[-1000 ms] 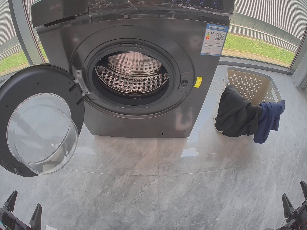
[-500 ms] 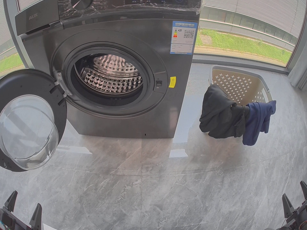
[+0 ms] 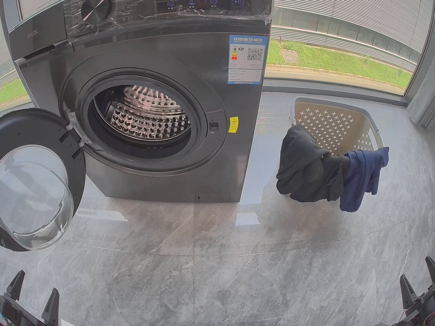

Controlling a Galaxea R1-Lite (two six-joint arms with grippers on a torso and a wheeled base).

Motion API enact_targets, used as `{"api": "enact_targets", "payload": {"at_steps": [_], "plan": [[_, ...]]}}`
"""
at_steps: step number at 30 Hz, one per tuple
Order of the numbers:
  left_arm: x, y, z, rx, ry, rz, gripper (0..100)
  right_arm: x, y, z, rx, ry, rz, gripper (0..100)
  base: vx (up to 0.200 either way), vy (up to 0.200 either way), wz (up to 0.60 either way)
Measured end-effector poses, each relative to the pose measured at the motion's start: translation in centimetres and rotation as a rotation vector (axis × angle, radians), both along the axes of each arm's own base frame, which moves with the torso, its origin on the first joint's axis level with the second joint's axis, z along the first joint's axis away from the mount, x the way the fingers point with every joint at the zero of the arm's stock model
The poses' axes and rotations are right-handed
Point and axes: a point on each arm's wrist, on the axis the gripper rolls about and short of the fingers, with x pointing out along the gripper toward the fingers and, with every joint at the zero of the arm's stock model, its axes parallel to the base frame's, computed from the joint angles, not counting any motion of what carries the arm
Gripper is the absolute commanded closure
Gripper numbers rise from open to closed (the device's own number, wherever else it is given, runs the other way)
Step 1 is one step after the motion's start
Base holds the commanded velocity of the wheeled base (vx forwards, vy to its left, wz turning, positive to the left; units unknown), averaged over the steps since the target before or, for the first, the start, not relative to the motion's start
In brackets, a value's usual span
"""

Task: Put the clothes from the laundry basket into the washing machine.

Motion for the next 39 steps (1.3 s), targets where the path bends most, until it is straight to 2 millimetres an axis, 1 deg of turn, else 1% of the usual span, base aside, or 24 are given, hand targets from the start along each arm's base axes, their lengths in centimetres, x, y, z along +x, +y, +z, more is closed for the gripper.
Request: {"api": "enact_targets", "payload": {"at_steps": [5, 39], "plan": [[0.00, 0.00, 0.01, 0.000, 0.000, 0.000, 0, 0.00, 0.00, 0.01, 0.000, 0.000, 0.000, 0, 0.000, 0.000, 0.00], [0.00, 0.00, 0.01, 0.000, 0.000, 0.001, 0, 0.02, 0.00, 0.00, 0.000, 0.003, 0.000, 0, 0.000, -0.200, 0.00]]}}
